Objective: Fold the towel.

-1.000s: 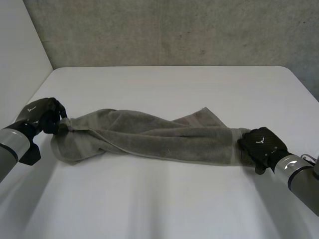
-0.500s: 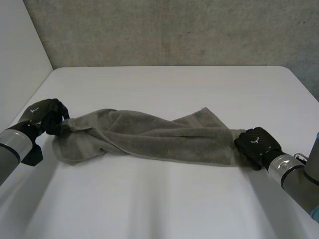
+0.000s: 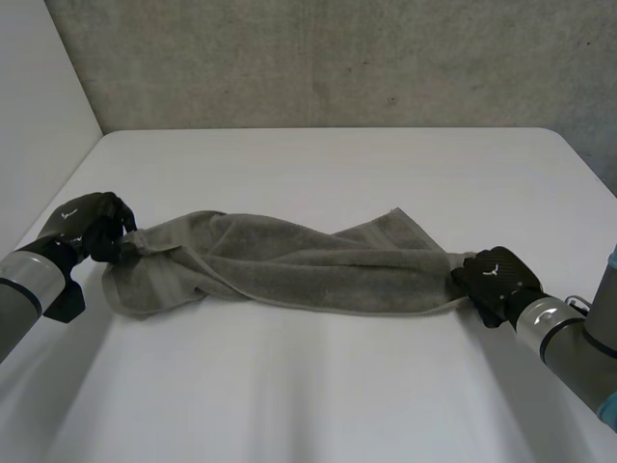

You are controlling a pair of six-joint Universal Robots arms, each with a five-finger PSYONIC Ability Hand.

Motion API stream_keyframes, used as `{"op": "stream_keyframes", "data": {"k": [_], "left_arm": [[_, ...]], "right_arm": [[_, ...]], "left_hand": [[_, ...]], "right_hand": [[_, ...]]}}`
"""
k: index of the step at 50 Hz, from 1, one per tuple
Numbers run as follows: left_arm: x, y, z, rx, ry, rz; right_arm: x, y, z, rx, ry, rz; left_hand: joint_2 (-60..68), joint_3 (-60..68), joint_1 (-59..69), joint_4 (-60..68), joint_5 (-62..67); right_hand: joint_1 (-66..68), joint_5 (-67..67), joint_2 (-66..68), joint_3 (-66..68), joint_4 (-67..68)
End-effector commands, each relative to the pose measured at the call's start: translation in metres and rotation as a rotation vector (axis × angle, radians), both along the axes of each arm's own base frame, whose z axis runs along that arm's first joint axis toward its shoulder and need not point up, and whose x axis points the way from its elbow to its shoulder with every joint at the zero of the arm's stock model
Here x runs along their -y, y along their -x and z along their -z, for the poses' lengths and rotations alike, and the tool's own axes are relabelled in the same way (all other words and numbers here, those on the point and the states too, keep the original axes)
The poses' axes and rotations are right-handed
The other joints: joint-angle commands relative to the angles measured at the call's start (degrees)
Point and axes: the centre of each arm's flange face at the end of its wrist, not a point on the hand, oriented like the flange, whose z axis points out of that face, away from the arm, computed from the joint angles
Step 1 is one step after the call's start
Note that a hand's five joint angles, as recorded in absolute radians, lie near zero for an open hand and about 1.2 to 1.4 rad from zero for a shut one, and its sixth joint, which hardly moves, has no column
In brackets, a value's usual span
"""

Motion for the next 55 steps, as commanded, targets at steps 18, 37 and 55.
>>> {"op": "stream_keyframes", "data": {"k": [18, 37, 55], "left_arm": [[-0.023, 0.009, -0.123, -0.041, 0.304, 0.092], [-0.016, -0.008, -0.230, -0.199, 0.379, 0.039], [0.102, 0.018, -0.145, -0.189, 0.223, -0.006]], "right_arm": [[-0.023, 0.006, -0.186, 0.326, 0.112, 0.085], [-0.010, 0.013, -0.337, 0.377, 0.285, 0.081], [0.082, -0.043, -0.245, 0.197, 0.335, 0.188]], "left_hand": [[3.5, 3.0, 5.7, 1.9, 6.8], [3.5, 3.0, 5.7, 1.9, 6.8], [3.5, 3.0, 5.7, 1.9, 6.8]], "right_hand": [[4.6, 3.5, 4.2, 3.1, 3.3], [4.6, 3.5, 4.2, 3.1, 3.3], [4.6, 3.5, 4.2, 3.1, 3.3]]}}
